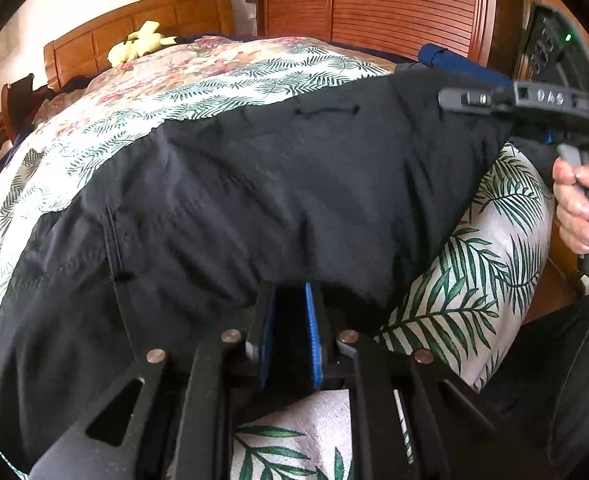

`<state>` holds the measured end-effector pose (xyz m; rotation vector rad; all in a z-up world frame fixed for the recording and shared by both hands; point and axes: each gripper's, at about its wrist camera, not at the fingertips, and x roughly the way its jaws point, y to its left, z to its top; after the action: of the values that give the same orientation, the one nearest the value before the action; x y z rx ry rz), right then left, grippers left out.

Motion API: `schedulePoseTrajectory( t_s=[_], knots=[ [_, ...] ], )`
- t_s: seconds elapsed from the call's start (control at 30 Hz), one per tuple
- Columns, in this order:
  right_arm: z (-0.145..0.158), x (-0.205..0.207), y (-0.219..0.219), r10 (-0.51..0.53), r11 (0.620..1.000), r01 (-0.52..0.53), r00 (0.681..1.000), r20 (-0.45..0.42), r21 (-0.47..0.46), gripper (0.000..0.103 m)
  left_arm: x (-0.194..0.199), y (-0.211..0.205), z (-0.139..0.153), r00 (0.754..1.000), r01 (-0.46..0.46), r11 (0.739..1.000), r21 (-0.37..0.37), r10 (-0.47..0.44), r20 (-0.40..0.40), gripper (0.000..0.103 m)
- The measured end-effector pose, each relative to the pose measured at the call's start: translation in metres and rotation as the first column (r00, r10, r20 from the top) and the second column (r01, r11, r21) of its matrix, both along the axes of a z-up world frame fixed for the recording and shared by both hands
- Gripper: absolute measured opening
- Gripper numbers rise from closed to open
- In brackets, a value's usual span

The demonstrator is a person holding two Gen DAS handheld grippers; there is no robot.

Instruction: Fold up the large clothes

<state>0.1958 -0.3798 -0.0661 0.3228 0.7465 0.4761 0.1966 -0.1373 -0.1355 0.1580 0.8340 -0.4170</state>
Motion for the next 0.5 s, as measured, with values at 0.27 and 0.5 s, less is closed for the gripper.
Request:
schedulePoseTrajectory(
  t_s=[0.27, 0.5],
  knots=[
    [0.027, -0.003, 0.023, 0.037, 0.998, -0.042, 0.995, 0.090, 0.051, 0.015, -0.010, 0.014, 0.012, 0.999, -0.040, 0.999, -0.019, 0.040, 0.025, 0.012],
    [0.043, -0.010, 0.054, 0.097, 0.994, -0.105, 0.981, 0.168, 0.040, 0.015, -0.036, 0.059, 0.042, 0.992, -0.093, 0.993, -0.071, 0.098, 0.074, 0.012]
  ],
)
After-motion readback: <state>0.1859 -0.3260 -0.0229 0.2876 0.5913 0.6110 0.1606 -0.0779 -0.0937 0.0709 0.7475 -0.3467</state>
